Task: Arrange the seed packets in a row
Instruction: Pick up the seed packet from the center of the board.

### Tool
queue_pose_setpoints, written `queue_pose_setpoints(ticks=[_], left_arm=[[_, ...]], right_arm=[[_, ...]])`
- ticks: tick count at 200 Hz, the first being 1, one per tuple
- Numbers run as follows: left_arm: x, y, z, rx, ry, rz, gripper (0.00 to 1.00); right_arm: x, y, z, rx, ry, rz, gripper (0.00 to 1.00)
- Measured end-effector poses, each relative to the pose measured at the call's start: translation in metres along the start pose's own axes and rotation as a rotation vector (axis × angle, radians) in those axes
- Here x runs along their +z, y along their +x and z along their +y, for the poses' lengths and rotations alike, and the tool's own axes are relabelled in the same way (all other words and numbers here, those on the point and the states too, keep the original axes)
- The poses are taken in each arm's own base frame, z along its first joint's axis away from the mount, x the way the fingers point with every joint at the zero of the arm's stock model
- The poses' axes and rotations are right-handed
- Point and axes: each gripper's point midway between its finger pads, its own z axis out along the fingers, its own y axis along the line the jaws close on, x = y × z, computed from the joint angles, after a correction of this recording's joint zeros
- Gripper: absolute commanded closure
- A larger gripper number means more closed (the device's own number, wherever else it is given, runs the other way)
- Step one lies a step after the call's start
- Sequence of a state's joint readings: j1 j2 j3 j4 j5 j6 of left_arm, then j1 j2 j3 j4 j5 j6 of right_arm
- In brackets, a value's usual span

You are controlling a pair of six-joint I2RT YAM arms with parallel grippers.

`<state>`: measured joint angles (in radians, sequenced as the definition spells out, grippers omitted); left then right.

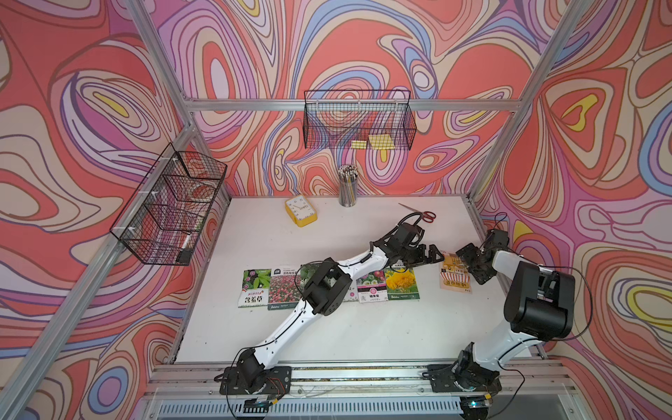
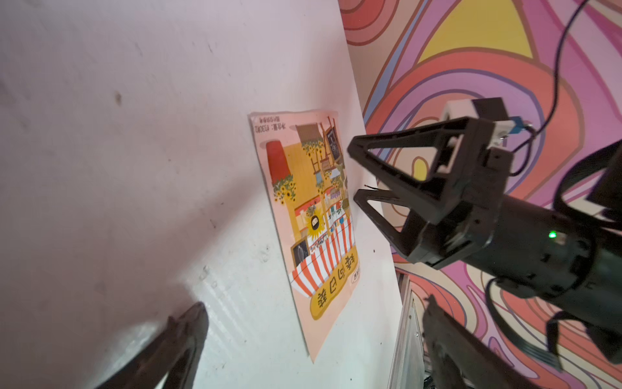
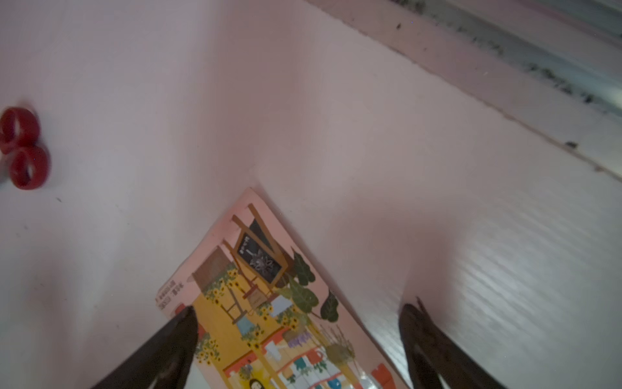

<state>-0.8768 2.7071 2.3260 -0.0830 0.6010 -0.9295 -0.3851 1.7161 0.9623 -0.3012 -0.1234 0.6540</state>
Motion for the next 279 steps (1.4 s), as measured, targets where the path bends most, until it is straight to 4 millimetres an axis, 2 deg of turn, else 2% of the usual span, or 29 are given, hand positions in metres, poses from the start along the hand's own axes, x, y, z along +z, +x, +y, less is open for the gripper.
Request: queue_pose_setpoints(ticks=[26,54,81,107,142,180,195,213,229,254,279], left_arm=[[0.005,-0.002,0.001,-0.023,0.006,0.000,0.01],[0.008,0.002,0.003,-0.046,0.018,0.020,0.01],[0.009,0.005,0.001,-0.064,0.028,0.037,0.01],[0.009,0.007,0.001,-0.084,0.033,0.046,0.01],[0.009,0.009,0.000,-0.107,0.045,0.057,0.01],[0.010,0.012,-0.001,-0.128,0.064,0.072,0.03],[0.011,0.013,-0.001,-0.131,0.076,0.073,0.04],[0.014,0.016,-0.003,-0.124,0.089,0.076,0.04],[0.015,0.020,-0.006,-0.117,0.093,0.081,0.04],[0.013,0.027,-0.008,-0.112,0.087,0.099,0.03],[-0.003,0.037,-0.010,-0.137,0.056,0.119,0.01]], right_arm=[[0.005,0.003,0.019,0.007,-0.112,0.023,0.09],[0.002,0.017,0.034,0.025,-0.247,0.066,0.10],[-0.006,0.039,0.042,0.054,-0.349,0.127,0.11],[-0.010,0.051,0.045,0.085,-0.409,0.171,0.14],[-0.011,0.066,0.045,0.119,-0.447,0.224,0.31],[-0.014,0.074,0.039,0.148,-0.450,0.240,0.41],[-0.018,0.075,0.039,0.141,-0.453,0.238,0.58],[-0.023,0.078,0.041,0.136,-0.455,0.245,0.85],[-0.030,0.078,0.042,0.105,-0.451,0.230,1.00],[-0.042,0.072,0.042,0.086,-0.435,0.188,1.00],[-0.064,0.056,0.049,0.052,-0.455,0.095,1.00]])
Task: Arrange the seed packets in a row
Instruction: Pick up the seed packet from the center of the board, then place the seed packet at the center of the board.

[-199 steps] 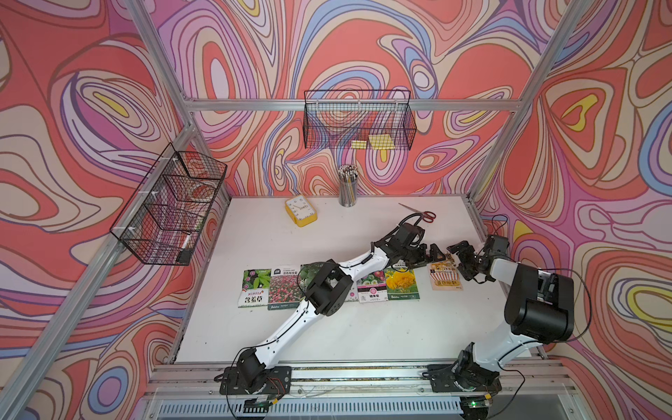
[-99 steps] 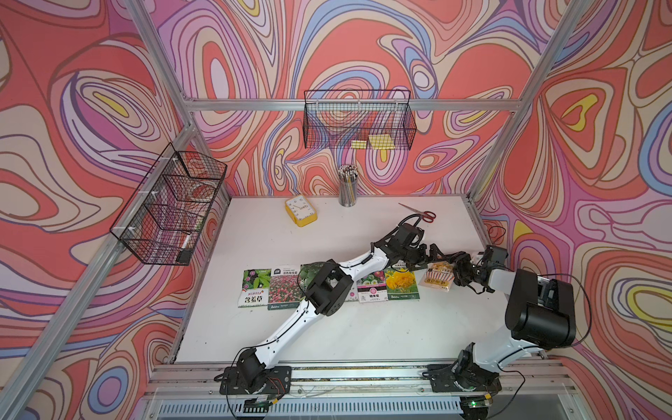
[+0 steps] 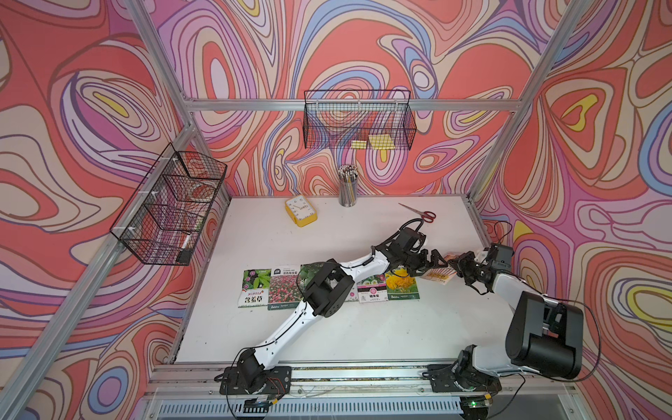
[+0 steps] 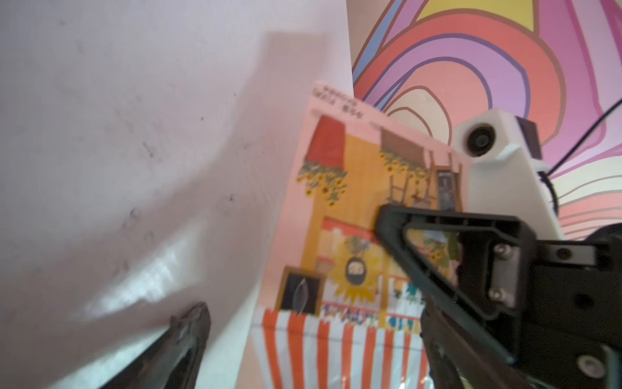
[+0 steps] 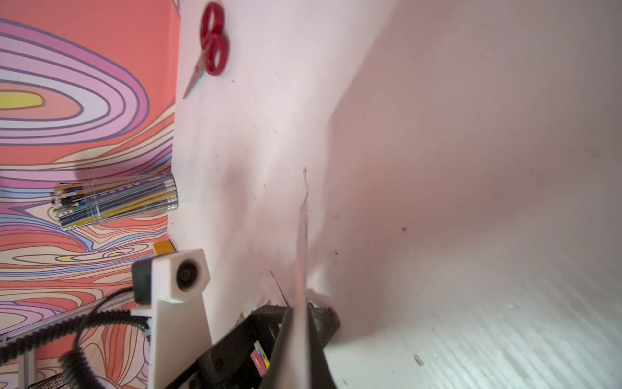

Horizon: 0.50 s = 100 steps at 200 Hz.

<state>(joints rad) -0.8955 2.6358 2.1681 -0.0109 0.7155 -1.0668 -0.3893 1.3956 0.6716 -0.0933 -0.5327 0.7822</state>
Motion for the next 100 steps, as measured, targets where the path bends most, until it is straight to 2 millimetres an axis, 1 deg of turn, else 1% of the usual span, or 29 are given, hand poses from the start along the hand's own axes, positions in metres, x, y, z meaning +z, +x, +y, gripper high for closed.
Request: queue_pose_setpoints(ticks=[7,19,39,57,68,75,85,92,100], left_arm=[[-0.008,0.004,-0.003,-0.007,-0.005,0.001,0.01],[-0.027,0.011,-0.012,-0.025,-0.007,-0.003,0.01],[-0.068,0.016,-0.044,-0.028,0.039,-0.046,0.01],[-0.104,0.018,-0.080,-0.023,0.129,-0.109,0.01],[-0.118,0.020,-0.092,-0.024,0.182,-0.148,0.01],[-0.123,0.023,-0.095,-0.034,0.207,-0.167,0.01],[-0.124,0.027,-0.092,-0.057,0.226,-0.182,0.01],[-0.122,0.031,-0.086,-0.076,0.231,-0.186,0.01],[-0.117,0.036,-0.074,-0.108,0.220,-0.192,0.01]], right_arm=[[-0.007,-0.005,0.007,-0.019,-0.010,-0.035,1.00],[-0.019,-0.014,0.018,-0.047,-0.028,-0.094,1.00],[-0.037,-0.028,0.039,-0.078,-0.089,-0.198,1.00],[-0.042,-0.026,0.047,-0.079,-0.129,-0.252,1.00],[-0.040,-0.019,0.051,-0.080,-0.140,-0.262,1.00],[-0.037,-0.013,0.054,-0.082,-0.149,-0.260,1.00],[-0.032,-0.002,0.059,-0.090,-0.159,-0.249,1.00],[-0.029,0.005,0.064,-0.097,-0.169,-0.244,1.00],[-0.027,0.010,0.070,-0.104,-0.181,-0.243,1.00]])
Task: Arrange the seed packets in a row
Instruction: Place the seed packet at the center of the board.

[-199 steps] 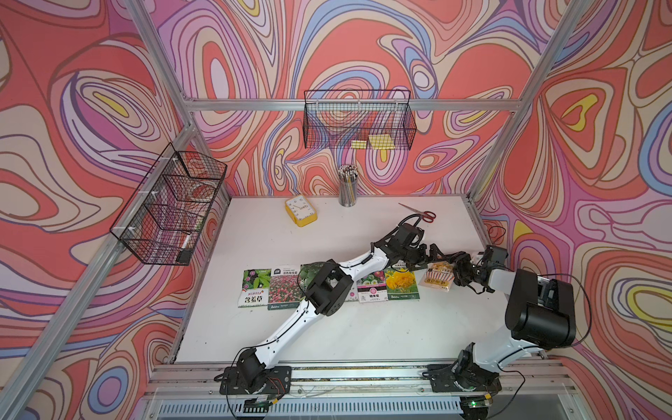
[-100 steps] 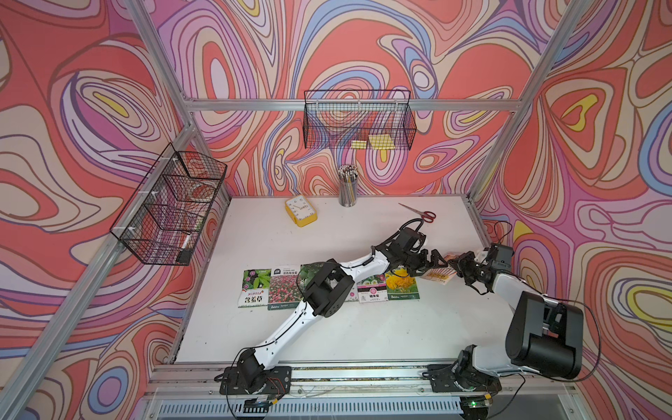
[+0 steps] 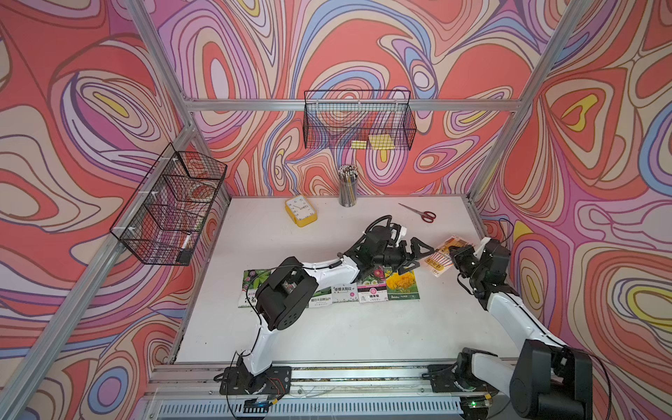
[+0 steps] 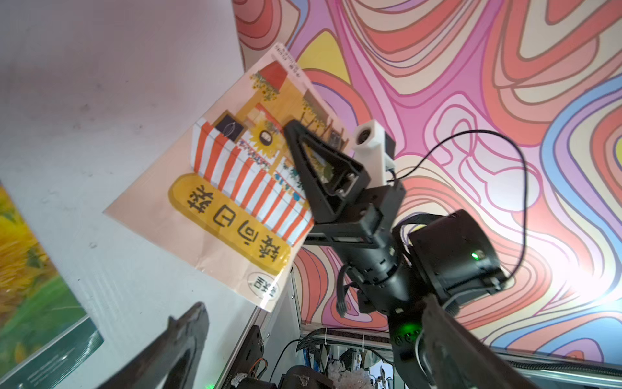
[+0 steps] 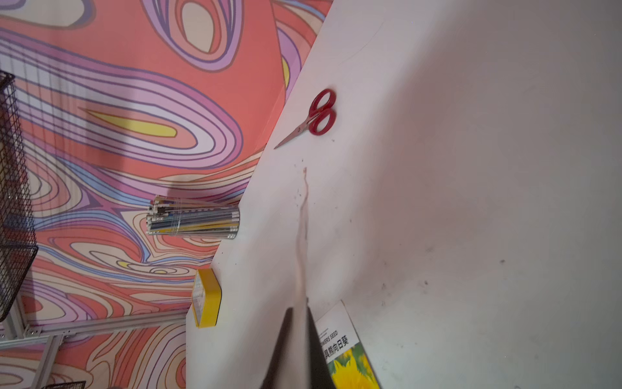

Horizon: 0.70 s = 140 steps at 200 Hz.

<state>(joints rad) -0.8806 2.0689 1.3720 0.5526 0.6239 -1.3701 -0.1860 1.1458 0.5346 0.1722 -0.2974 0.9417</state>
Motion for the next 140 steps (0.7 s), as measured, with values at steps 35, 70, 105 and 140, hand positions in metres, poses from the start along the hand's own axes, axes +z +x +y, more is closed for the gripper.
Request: queue_pose_setpoints(ticks=[35,70,105,140], left_arm=[[0.006,0.018,0.037,-0.083,-0.065,-0.017,0.02],[0.010,0.015,0.028,-0.077,-0.023,-0.072,0.14],[0.011,0.008,0.016,-0.069,0.024,-0.109,0.44],[0.015,0.004,0.010,-0.065,0.045,-0.116,1.00]], right_arm=[[-0.002,0.005,0.023,0.008,-0.073,-0.030,1.00],[-0.013,0.007,0.032,0.022,-0.114,-0.059,1.00],[-0.025,0.014,0.031,0.041,-0.136,-0.065,1.00],[-0.032,0.019,0.027,0.051,-0.139,-0.061,1.00]])
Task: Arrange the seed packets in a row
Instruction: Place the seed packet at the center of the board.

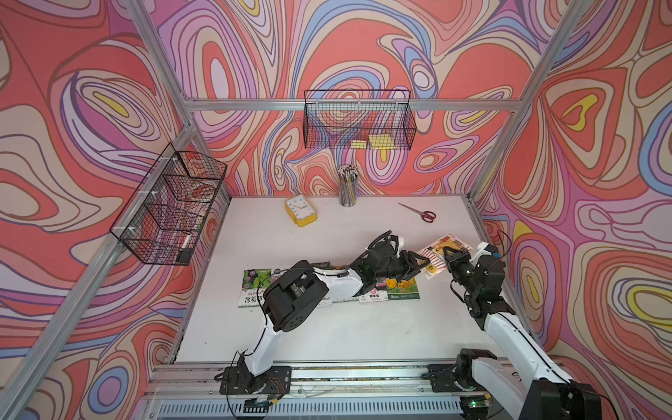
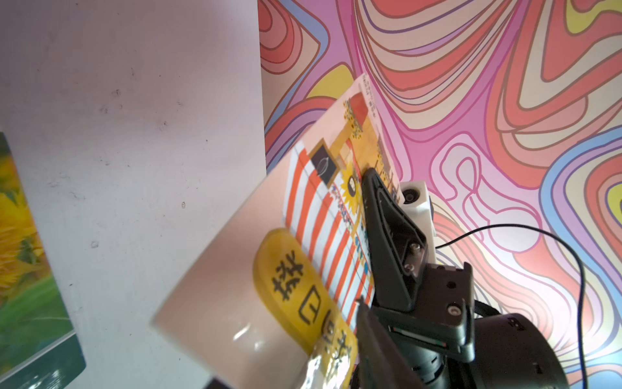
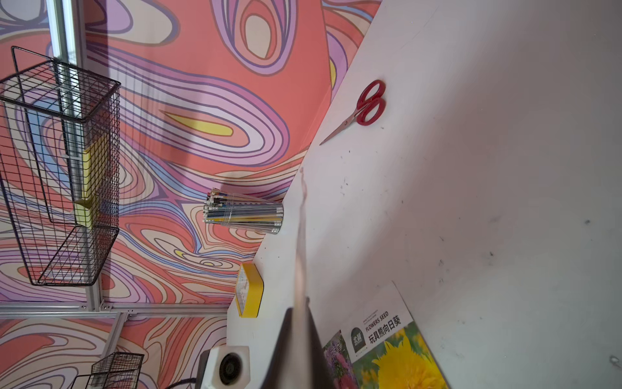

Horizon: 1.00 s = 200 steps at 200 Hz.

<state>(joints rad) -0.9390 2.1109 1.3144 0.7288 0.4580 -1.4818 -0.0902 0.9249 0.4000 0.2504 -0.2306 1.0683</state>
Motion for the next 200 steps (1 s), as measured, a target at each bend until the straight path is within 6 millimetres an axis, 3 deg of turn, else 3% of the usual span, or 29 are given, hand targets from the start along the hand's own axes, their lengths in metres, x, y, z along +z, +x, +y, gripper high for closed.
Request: queue_pose_setpoints(ticks=[23,29,42,55,74,96,124,154,200], left_arm=[[0.003,0.001,-0.002,0.000,0.007,0.005,1.00],[0.003,0.001,-0.001,-0.001,0.006,0.008,1.00],[0.002,0.000,0.001,0.004,0.003,0.016,1.00],[0.000,0.001,0.005,0.026,-0.011,0.048,1.00],[-0.018,-0.007,0.023,0.079,-0.077,0.095,1.00],[-0.062,-0.030,0.049,0.130,-0.193,0.142,1.00],[-0.117,-0.052,0.043,0.239,-0.260,0.196,1.00],[-0.141,-0.032,0.021,0.345,-0.201,0.328,1.00],[-0.150,-0.007,0.019,0.361,-0.124,0.465,1.00]], right_arm=[[-0.002,0.001,0.000,-0.001,0.000,0.005,0.99],[-0.002,0.001,-0.001,-0.001,0.005,0.008,0.85],[-0.001,0.007,-0.005,-0.010,0.022,0.038,0.39],[0.001,0.015,-0.009,-0.036,0.060,0.095,0.20],[0.010,0.021,-0.006,-0.117,0.115,0.202,0.19],[0.031,0.028,0.004,-0.212,0.130,0.352,0.20],[0.030,0.053,-0.011,-0.237,0.123,0.483,0.17],[0.027,0.077,-0.018,-0.207,0.077,0.601,0.18],[0.023,0.101,-0.012,-0.144,-0.062,0.692,0.23]])
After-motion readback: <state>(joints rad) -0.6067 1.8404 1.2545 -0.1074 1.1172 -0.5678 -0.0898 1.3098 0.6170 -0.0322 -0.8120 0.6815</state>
